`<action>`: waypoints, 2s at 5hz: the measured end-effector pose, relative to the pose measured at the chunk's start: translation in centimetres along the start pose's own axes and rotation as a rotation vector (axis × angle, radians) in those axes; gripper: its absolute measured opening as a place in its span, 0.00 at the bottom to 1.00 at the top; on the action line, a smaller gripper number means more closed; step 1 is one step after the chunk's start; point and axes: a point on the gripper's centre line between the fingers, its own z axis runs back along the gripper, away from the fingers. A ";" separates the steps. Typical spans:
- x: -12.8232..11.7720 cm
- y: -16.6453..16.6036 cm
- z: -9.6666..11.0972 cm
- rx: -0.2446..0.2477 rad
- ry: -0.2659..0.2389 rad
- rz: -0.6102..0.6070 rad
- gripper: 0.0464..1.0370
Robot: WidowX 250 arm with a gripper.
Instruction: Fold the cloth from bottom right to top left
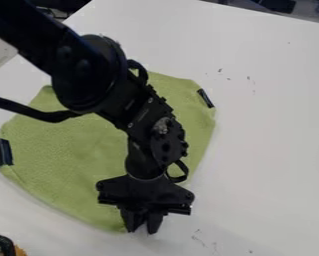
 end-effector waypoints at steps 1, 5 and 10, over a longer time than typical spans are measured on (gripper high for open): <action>0.0 0.9 1.1 0.137 0.043 0.048 0.11; 9.3 5.9 6.5 0.186 -0.068 0.033 0.03; 17.2 12.4 2.4 -0.006 -0.072 -0.116 0.05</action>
